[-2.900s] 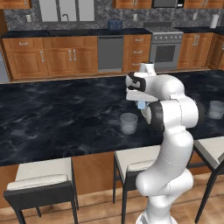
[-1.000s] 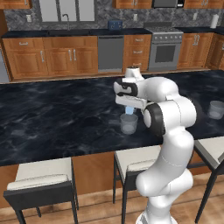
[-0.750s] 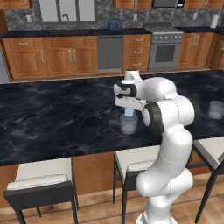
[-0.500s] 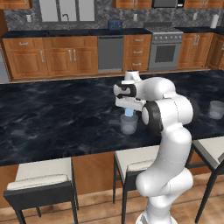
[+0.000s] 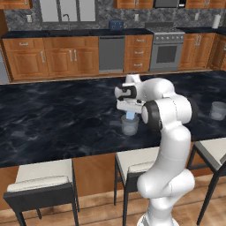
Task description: There are four ice cubes in the ice bowl. Place two ice cubes in each glass of water.
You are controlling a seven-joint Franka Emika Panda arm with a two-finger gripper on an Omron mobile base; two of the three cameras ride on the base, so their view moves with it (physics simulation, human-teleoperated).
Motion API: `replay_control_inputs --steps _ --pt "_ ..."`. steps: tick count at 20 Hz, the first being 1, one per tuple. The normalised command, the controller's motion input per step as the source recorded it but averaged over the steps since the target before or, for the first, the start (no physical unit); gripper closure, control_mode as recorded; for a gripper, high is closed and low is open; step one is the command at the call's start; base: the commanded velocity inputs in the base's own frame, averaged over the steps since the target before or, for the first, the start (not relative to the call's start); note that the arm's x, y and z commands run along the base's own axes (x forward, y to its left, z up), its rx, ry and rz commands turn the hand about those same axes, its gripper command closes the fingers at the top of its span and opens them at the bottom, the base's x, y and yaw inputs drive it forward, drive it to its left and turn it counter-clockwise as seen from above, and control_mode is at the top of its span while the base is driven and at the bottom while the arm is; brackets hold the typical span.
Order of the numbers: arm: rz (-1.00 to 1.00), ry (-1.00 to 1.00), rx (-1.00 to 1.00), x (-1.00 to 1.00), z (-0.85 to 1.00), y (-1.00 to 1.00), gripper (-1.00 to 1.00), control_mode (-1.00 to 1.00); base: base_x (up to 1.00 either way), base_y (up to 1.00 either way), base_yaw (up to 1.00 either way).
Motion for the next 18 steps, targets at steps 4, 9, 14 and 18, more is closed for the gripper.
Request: replay_control_inputs --steps 4,9,14,18 --pt "0.00 0.02 0.00 0.17 -0.15 0.00 1.00 -1.00 0.00 0.00 0.00" --pt "0.00 0.01 0.00 0.17 -0.12 0.00 1.00 -1.00 0.00 0.00 0.00" --pt "0.00 0.01 0.00 0.16 -0.15 0.00 1.00 -1.00 0.00 0.00 0.00" --pt "0.00 0.01 0.00 0.12 -0.13 0.00 1.00 -1.00 0.00 0.00 0.00"
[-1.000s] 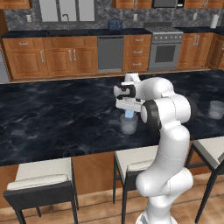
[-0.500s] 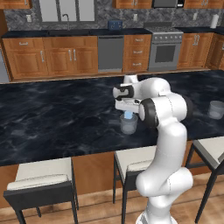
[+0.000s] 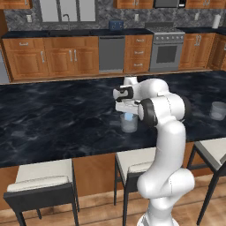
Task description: There are four ice cubes in the ice bowl. Place two ice cubes in each glass of water.
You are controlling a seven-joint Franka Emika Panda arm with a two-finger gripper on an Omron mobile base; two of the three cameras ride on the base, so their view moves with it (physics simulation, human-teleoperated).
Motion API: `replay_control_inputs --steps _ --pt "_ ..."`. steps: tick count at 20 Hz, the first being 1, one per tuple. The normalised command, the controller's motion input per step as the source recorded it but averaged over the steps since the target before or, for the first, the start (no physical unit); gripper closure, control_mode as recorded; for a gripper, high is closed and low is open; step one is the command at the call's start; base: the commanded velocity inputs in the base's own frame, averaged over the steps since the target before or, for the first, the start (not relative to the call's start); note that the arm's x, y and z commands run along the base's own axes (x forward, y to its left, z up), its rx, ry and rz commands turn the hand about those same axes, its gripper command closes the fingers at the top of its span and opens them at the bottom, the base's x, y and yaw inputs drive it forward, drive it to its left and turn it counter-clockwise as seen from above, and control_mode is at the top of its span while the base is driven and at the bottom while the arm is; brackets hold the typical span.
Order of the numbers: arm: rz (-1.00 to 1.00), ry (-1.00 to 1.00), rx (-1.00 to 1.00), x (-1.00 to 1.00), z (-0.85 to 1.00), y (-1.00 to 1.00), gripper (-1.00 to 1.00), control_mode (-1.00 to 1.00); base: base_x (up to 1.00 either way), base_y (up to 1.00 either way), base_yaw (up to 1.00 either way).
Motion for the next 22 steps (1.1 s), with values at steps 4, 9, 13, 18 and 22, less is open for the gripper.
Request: replay_control_inputs --steps 4,9,13,18,22 --pt "0.00 0.00 0.00 0.02 -0.04 -0.02 1.00 -1.00 0.00 0.00 0.00" --pt "0.00 0.00 0.00 0.00 0.00 -0.01 -1.00 -1.00 0.00 0.00 0.00" --pt "0.00 0.00 0.00 0.00 0.00 -0.02 -1.00 -1.00 0.00 0.00 0.00" --pt "0.00 0.00 0.00 0.00 0.00 -0.05 -1.00 -1.00 0.00 0.00 0.00" --pt "0.00 0.00 0.00 0.00 0.00 -0.05 -1.00 -1.00 0.00 0.00 0.00"
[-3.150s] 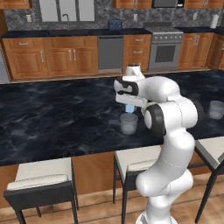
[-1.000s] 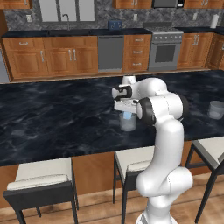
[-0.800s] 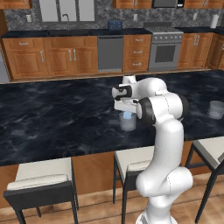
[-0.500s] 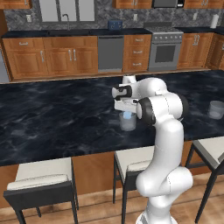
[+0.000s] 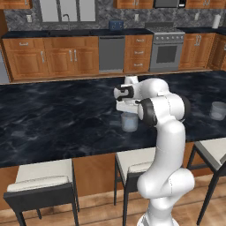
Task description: There are four ice cubes in the ice bowl. Place two ice cubes in each glass of water.
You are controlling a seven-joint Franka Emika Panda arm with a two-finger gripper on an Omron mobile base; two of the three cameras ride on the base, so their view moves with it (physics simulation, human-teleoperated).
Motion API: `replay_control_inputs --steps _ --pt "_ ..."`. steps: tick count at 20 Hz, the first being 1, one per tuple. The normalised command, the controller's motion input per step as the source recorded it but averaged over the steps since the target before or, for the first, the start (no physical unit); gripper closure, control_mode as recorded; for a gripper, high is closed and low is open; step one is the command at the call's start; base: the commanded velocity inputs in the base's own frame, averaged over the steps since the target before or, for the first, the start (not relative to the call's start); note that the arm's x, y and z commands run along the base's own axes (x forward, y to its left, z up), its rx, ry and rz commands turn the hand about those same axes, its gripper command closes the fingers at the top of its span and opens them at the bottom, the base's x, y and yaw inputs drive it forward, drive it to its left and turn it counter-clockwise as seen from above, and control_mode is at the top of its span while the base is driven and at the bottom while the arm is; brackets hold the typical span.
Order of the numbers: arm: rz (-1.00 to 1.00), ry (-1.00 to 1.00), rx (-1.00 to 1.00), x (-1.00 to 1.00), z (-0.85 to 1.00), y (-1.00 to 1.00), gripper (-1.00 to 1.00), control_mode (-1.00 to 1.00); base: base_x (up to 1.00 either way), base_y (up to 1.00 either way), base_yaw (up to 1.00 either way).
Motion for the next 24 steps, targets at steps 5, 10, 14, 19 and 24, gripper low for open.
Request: replay_control_inputs --steps 5,10,14,19,24 --pt "0.00 0.00 0.00 0.00 0.00 -0.01 1.00 -1.00 0.00 0.00 0.00" --pt "0.00 0.00 0.00 0.00 0.00 0.00 1.00 -1.00 0.00 0.00 0.00" --pt "0.00 0.00 0.00 0.00 0.00 0.00 1.00 -1.00 0.00 0.00 0.00" --pt "0.00 0.00 0.00 0.00 0.00 0.00 1.00 -1.00 0.00 0.00 0.00" --pt "0.00 -0.05 0.03 -0.16 0.24 -0.06 1.00 -1.00 0.00 0.00 0.00"
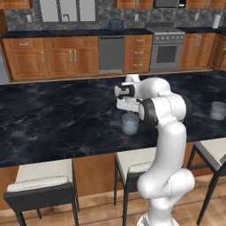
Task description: There are four ice cubes in the ice bowl. Place two ice cubes in each glass of water.
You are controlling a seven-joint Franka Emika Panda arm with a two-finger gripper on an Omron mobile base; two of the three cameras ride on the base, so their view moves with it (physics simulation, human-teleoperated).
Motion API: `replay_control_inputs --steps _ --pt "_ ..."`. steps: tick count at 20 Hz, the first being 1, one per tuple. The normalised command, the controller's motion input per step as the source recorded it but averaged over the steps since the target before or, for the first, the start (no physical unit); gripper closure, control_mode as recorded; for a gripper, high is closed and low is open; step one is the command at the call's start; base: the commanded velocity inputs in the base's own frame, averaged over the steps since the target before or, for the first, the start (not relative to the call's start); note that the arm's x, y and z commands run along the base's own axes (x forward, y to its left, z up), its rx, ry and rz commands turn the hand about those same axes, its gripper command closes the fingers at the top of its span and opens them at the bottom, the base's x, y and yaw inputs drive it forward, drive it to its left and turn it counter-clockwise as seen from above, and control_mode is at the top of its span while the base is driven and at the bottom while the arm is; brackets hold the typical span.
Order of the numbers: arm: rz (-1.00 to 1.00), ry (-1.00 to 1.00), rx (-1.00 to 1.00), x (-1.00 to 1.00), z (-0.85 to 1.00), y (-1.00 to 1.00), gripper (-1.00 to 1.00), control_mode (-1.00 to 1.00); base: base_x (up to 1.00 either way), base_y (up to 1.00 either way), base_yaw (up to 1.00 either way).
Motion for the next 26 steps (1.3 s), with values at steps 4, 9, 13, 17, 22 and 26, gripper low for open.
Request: replay_control_inputs --steps 4,9,13,17,22,26 --pt "0.00 -0.13 0.06 -0.33 0.59 -0.22 1.00 -1.00 0.00 0.00 0.00" --pt "0.00 -0.10 0.02 -0.35 0.41 -0.32 1.00 -1.00 0.00 0.00 0.00" --pt "0.00 -0.06 0.00 -0.37 0.13 -0.46 1.00 -1.00 0.00 0.00 0.00" --pt "0.00 0.00 0.00 -0.33 0.04 -0.52 1.00 -1.00 0.00 0.00 0.00" --pt "0.00 0.00 0.00 -0.17 0.00 -0.59 1.00 -1.00 0.00 0.00 0.00" --pt "0.00 0.00 0.00 -0.04 0.00 -0.64 1.00 -1.00 0.00 0.00 0.00"
